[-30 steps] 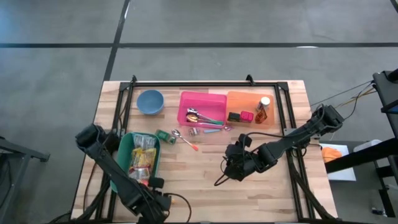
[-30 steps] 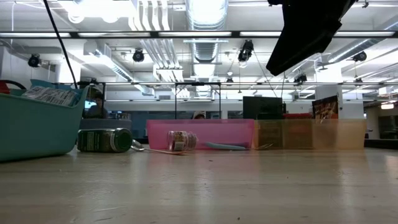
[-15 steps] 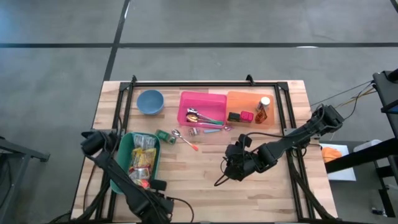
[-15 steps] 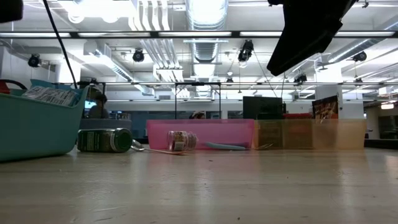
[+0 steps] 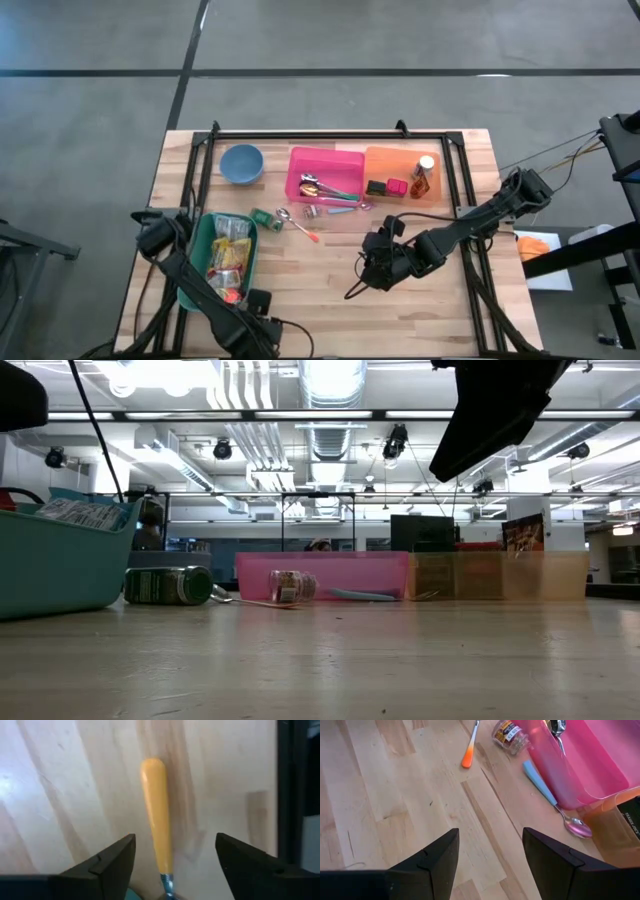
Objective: Pick & Place Food Item
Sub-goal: Put the yellow spoon into the pink bin
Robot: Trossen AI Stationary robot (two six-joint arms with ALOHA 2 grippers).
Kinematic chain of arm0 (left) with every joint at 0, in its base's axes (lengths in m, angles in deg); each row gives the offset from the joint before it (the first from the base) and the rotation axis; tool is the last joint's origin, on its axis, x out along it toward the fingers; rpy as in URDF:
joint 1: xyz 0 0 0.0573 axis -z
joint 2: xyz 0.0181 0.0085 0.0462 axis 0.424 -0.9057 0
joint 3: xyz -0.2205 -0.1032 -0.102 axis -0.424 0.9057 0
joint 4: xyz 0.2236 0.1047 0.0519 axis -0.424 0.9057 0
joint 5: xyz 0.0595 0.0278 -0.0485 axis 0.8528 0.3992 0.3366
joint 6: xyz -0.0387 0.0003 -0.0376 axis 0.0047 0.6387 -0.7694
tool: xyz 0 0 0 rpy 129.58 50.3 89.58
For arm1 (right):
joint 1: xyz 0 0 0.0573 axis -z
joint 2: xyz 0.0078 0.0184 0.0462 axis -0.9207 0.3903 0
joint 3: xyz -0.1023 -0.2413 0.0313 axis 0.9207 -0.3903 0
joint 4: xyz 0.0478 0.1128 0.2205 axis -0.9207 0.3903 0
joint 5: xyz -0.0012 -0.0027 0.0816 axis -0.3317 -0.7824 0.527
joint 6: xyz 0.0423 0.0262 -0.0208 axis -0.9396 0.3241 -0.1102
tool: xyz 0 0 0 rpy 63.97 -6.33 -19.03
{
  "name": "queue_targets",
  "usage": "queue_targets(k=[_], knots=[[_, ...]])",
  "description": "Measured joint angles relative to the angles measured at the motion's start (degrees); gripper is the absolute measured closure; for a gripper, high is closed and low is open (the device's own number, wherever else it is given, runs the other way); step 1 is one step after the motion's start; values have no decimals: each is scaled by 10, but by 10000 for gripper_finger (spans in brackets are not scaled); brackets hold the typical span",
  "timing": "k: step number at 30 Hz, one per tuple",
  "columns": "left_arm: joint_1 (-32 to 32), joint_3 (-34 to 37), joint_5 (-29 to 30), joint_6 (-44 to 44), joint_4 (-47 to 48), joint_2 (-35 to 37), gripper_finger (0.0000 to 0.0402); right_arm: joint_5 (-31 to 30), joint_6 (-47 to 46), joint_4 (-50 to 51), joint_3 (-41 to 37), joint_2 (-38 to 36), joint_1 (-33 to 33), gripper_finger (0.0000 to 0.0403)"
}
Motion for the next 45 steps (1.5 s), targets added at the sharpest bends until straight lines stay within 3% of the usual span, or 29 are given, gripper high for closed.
queue_targets(k=[17, 29, 35, 45], knots=[[-29, 2, -11, 15, -22, -18, 110, 0, 0, 0, 0, 0, 0, 186], [-42, 71, -39, 26, -94, -16, 116, 0, 4, 1, 0, 0, 0, 186], [-42, 72, -39, 28, -94, -17, 184, 0, 5, 1, 0, 0, 0, 186], [-47, 73, -42, 27, -89, -16, 368, 2, 5, 0, 0, 0, 0, 186]])
